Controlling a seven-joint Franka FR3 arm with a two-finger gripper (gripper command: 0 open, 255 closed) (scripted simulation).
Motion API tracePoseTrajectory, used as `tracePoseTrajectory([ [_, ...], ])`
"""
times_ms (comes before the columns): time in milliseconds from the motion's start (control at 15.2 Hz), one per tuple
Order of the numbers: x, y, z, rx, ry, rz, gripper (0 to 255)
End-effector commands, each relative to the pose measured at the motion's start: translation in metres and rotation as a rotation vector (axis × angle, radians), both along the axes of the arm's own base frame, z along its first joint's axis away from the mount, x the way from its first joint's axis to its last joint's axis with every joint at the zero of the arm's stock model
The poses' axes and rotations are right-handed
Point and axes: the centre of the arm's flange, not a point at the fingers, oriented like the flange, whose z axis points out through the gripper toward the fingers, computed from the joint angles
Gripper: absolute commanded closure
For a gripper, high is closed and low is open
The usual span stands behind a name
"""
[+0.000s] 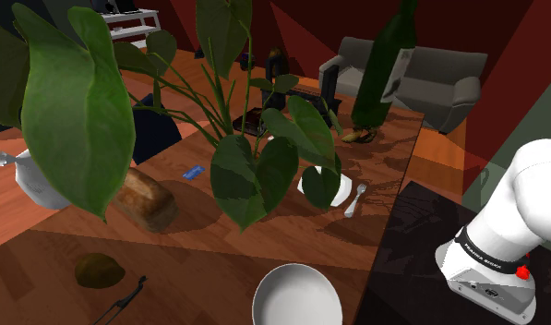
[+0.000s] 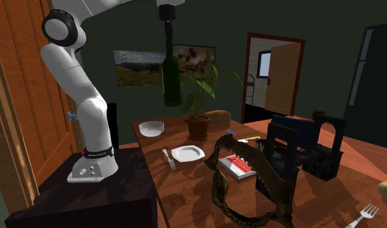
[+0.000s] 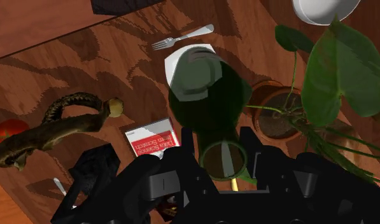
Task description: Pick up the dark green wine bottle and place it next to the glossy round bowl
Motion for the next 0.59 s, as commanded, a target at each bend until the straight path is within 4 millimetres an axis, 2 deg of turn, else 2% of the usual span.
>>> tracePoseTrajectory([
  [0,-0.002,0.025,-0.008,0.000,0.000,-0.002,255],
  [528,-0.011,0.126,-0.039,0.000,0.000,-0.002,255],
])
